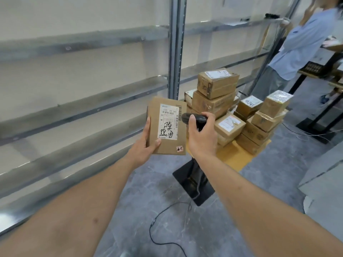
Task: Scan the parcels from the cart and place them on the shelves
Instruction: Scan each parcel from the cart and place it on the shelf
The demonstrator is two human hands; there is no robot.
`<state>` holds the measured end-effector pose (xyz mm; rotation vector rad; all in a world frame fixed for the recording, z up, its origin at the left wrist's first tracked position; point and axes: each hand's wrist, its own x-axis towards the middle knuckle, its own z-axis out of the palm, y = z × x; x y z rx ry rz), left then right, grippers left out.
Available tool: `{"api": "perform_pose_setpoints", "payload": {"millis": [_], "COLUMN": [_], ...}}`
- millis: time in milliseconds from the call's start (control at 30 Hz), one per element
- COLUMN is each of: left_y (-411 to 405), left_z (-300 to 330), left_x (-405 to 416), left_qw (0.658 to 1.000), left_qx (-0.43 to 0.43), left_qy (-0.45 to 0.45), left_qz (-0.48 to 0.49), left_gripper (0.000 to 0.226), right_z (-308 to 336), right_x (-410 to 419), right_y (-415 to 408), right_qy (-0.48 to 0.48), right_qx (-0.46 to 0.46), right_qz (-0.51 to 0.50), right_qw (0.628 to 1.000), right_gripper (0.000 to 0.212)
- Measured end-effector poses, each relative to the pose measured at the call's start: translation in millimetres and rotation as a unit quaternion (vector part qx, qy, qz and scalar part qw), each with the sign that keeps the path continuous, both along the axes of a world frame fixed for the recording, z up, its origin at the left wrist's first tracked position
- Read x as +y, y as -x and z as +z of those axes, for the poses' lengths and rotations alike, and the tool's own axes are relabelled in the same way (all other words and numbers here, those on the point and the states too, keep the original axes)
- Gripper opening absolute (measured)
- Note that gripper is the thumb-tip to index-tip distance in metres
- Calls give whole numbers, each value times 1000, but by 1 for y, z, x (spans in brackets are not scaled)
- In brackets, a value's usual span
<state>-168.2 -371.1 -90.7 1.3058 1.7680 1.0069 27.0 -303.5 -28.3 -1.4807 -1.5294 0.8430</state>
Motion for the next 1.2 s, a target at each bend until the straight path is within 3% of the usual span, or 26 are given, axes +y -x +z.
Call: {"api": "perform_pose_setpoints", "payload": {"millis": [167, 600, 700, 967, 1200], "left_y": [45, 220, 255, 358, 446], "left_z": [18, 32, 39, 35, 22], "left_x": [-28, -124, -148, -199, -207], "left_qw": [995, 985, 980, 967, 949], "left_qx": [35, -3, 14, -42, -69], "left_qy": [-50, -84, -73, -36, 8], "left_qz": [81, 149, 183, 248, 309], "left_gripper": [89, 91, 88, 87, 89], "right_z": [32, 64, 64, 47, 24], "right_x": [-21, -93, -111, -154, -142], "right_y": [56, 232, 276, 387, 491], "right_qy": [-38, -76, -74, -55, -31], "right_qx": [31, 60, 68, 43, 38], "right_qz": [69, 157, 180, 267, 313], "right_qw": [996, 983, 979, 961, 949], "right_gripper": [35, 34, 33, 34, 35]}}
